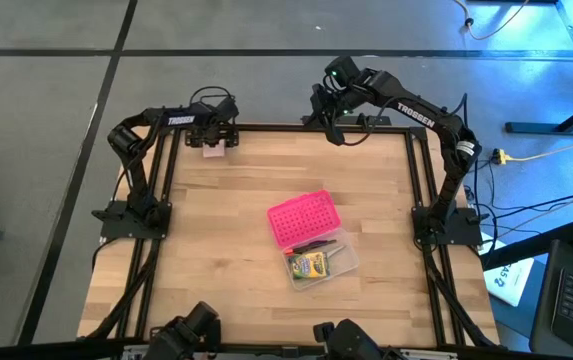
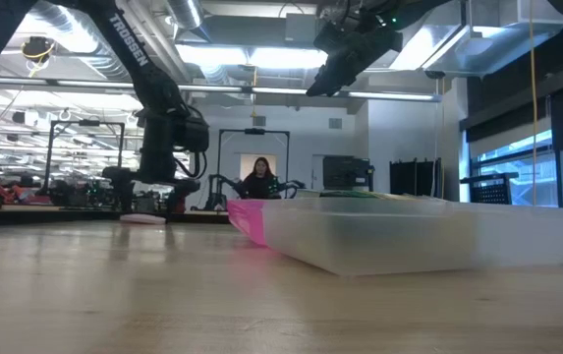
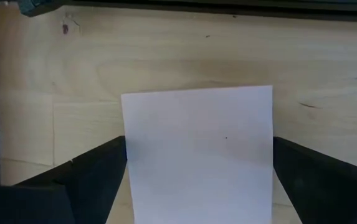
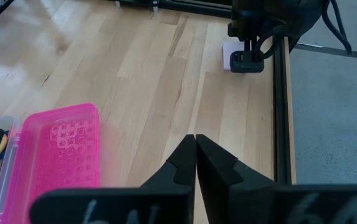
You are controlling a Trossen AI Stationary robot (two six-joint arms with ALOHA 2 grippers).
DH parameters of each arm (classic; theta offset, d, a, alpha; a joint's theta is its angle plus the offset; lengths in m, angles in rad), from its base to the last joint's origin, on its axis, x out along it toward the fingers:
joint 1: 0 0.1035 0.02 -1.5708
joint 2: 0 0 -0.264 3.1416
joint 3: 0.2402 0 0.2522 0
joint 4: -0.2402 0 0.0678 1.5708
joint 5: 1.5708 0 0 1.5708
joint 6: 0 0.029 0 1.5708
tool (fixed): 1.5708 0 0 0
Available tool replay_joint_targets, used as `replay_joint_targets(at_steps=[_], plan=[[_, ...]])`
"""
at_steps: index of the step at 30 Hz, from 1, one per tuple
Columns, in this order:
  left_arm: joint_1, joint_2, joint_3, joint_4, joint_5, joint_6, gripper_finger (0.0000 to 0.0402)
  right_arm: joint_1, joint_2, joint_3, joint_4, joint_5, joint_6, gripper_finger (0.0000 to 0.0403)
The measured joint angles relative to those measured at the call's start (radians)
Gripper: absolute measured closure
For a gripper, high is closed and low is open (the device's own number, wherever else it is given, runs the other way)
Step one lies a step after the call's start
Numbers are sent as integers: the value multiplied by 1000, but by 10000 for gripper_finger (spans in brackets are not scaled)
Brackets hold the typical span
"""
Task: Pack school essentials
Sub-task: Put the sticky note into the pink box
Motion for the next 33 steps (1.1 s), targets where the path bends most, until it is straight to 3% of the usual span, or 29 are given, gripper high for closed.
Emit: replay_joint_targets(at_steps=[13, 24, 33], plan=[[2, 0, 0, 1, 26, -14, 73, 0, 0, 0, 0, 0, 0, 387], [4, -9, 0, 4, 52, 87, 77, 0, 0, 0, 0, 0, 0, 387], [2, -94, -5, -33, 115, 240, 77, 0, 0, 0, 0, 0, 0, 387]])
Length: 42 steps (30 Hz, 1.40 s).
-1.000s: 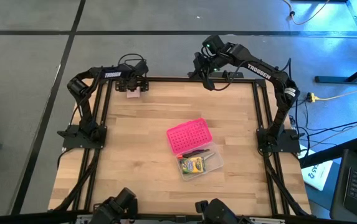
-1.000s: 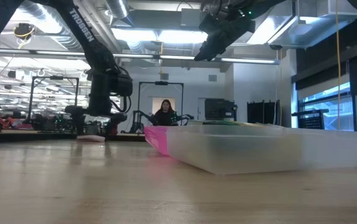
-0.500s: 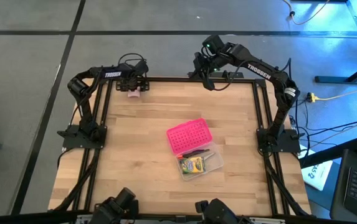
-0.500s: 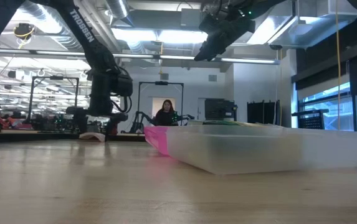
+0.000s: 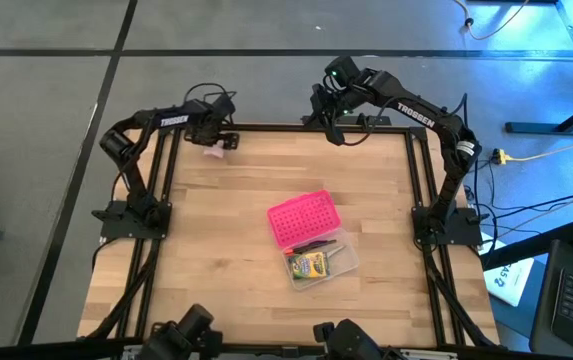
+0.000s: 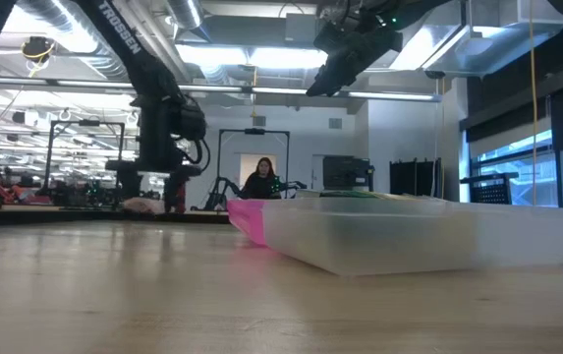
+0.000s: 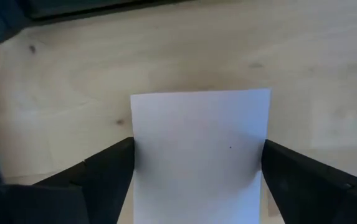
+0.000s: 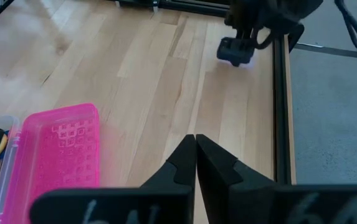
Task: Pack school essentials
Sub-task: Put the sticky note into the pink box
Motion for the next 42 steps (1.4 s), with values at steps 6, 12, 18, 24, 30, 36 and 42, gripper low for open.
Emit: replay_joint_targets(at_steps=[6, 12, 18, 24, 30, 36, 42], plan=[[-33, -64, 0, -65, 2, 68, 77, 0, 0, 0, 0, 0, 0, 387], [-94, -135, 2, -117, 47, 110, 77, 0, 0, 0, 0, 0, 0, 387], [-180, -214, 2, -134, 49, 96, 77, 0, 0, 0, 0, 0, 0, 387], [-284, -274, 2, -142, 50, 21, 77, 7, 0, 0, -2, -1, 67, 387], [-412, -302, 3, -140, 50, -54, 77, 21, 0, 0, -162, -2, 62, 387], [-549, -306, 3, -80, 50, -135, 77, 22, -12, 0, -313, -11, -30, 387], [-663, -306, 3, 49, 50, -185, 77, 35, -70, 0, -405, -14, -113, 387]])
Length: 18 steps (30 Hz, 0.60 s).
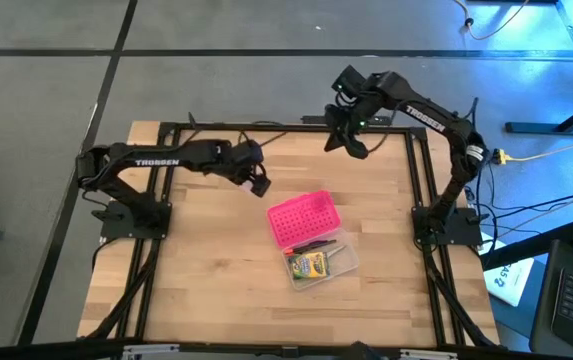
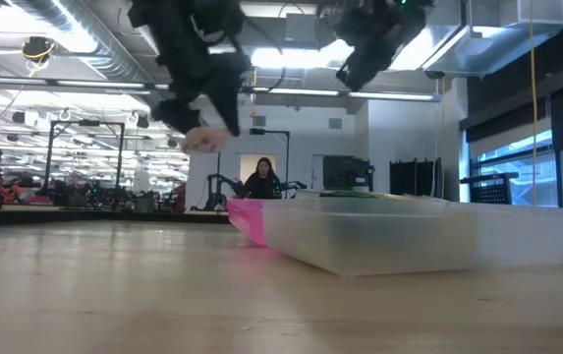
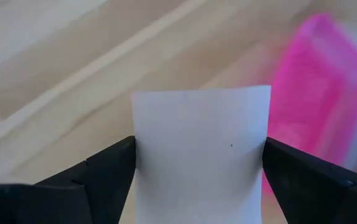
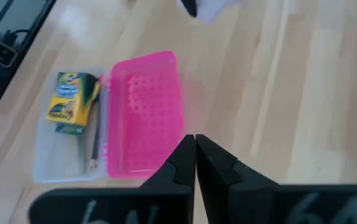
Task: Pack school essentials
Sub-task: Put the sticky note into the pink box
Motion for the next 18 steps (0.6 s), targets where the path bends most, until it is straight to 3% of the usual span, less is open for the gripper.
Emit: replay_joint_targets(at_steps=[11, 18], plan=[[-143, 0, 0, 283, 7, 125, 77, 111, -187, 0, -53, 103, 83, 387], [-236, 30, 1, 449, -39, 213, 77, 199, -272, 0, -123, 134, 270, 387]])
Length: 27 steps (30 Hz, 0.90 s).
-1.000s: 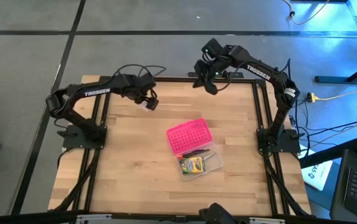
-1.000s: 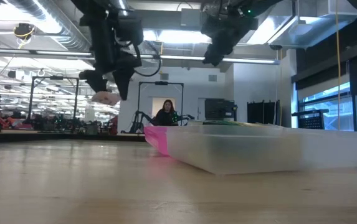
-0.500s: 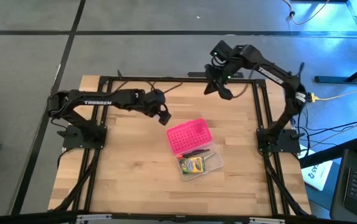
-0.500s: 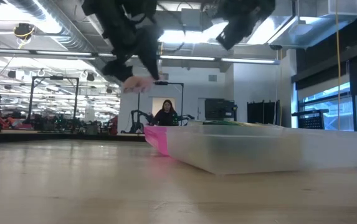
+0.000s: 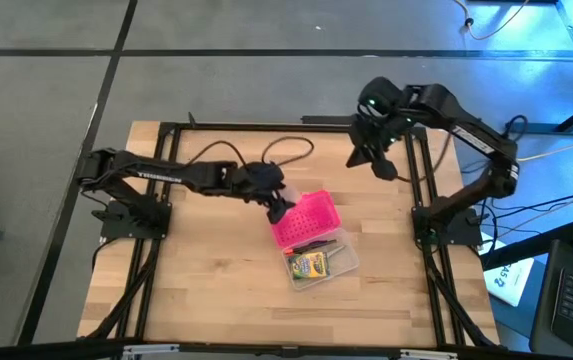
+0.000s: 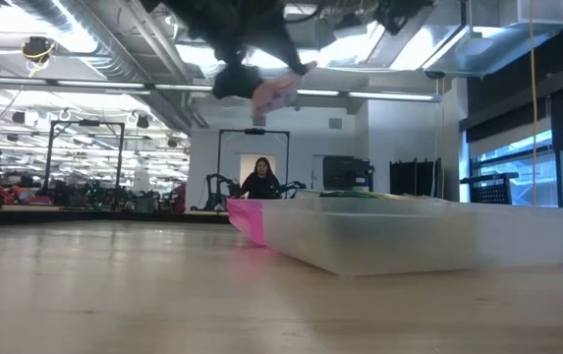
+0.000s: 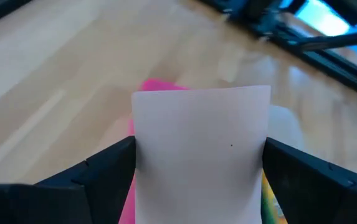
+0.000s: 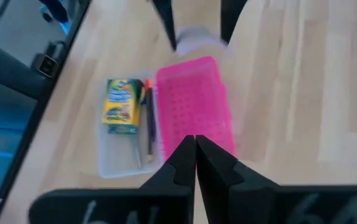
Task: Pack school essentials
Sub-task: Put the sticky note into the pink box
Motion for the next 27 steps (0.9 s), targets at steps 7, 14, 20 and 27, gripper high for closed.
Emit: replay_joint_targets(at_steps=[7, 14, 20, 27], plan=[[-92, 97, 0, 226, 0, 39, 77, 80, -48, 0, 2, 142, 93, 387], [-157, 212, 0, 479, -42, 79, 77, 103, -49, 0, 6, 152, 93, 387], [-174, 325, 0, 662, -62, 78, 77, 102, -49, 0, 7, 156, 79, 387], [-204, 416, 0, 757, -60, 78, 77, 102, -48, 0, 10, 167, 78, 387]])
